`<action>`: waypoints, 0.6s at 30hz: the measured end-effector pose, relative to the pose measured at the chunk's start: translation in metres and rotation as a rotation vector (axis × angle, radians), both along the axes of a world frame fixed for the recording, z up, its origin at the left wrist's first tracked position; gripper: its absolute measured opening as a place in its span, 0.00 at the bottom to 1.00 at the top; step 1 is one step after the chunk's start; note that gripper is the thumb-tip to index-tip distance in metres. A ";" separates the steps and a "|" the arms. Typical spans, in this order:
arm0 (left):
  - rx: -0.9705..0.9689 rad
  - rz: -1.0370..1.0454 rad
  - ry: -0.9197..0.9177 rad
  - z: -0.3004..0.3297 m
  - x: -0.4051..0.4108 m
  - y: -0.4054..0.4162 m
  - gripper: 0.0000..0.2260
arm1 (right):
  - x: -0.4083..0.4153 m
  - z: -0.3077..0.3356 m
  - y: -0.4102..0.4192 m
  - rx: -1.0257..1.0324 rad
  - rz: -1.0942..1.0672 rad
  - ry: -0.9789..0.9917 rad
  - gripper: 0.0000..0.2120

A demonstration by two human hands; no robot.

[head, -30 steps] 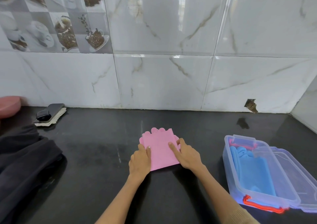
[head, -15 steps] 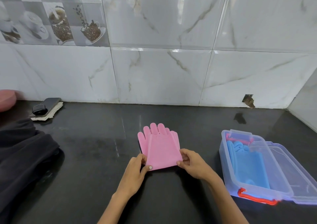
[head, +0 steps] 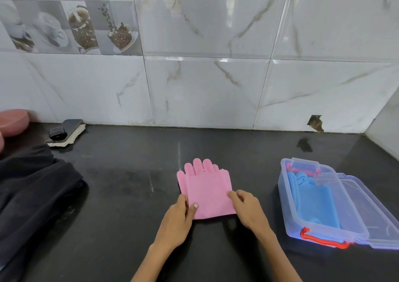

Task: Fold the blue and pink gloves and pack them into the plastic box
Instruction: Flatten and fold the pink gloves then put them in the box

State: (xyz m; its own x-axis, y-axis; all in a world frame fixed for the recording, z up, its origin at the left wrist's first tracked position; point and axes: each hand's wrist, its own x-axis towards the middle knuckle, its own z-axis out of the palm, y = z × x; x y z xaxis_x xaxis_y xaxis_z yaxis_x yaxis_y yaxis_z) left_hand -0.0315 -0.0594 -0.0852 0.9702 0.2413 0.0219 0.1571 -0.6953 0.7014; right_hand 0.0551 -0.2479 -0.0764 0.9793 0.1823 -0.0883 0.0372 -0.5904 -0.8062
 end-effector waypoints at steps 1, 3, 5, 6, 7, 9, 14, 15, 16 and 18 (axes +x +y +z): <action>-0.006 0.017 0.031 0.002 0.003 0.000 0.11 | 0.001 0.002 0.002 -0.050 -0.008 0.010 0.20; 0.039 0.060 0.079 0.008 0.011 0.000 0.13 | 0.005 0.005 0.007 -0.171 0.004 -0.007 0.21; 0.130 0.122 0.035 0.011 0.018 -0.001 0.15 | 0.012 0.007 0.012 -0.208 0.039 -0.083 0.15; 0.152 0.149 -0.004 0.012 0.020 -0.002 0.15 | 0.014 0.007 0.015 -0.200 0.068 -0.126 0.12; 0.136 0.175 -0.038 0.012 0.022 -0.003 0.14 | 0.016 0.007 0.017 -0.185 0.096 -0.162 0.09; 0.059 0.226 -0.052 0.013 0.026 -0.005 0.11 | 0.020 0.008 0.021 -0.208 0.125 -0.208 0.10; 0.004 0.311 -0.019 0.018 0.040 -0.009 0.10 | 0.028 0.010 0.032 -0.367 0.106 -0.238 0.17; -0.008 0.314 -0.017 0.018 0.042 -0.009 0.12 | 0.029 0.008 0.034 -0.318 0.072 -0.209 0.17; -0.029 0.325 -0.005 0.018 0.044 -0.009 0.14 | 0.029 0.006 0.035 -0.263 0.029 -0.174 0.18; -0.078 0.371 0.058 0.018 0.050 -0.007 0.18 | 0.030 0.003 0.037 -0.222 -0.044 -0.121 0.19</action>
State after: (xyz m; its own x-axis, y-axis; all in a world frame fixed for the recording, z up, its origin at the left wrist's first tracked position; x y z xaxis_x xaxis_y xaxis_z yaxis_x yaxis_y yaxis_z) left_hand 0.0184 -0.0663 -0.0669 0.8159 0.5748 -0.0623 0.4286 -0.5288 0.7326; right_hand 0.0850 -0.2110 -0.0731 0.9917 0.1286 -0.0029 0.0961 -0.7553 -0.6482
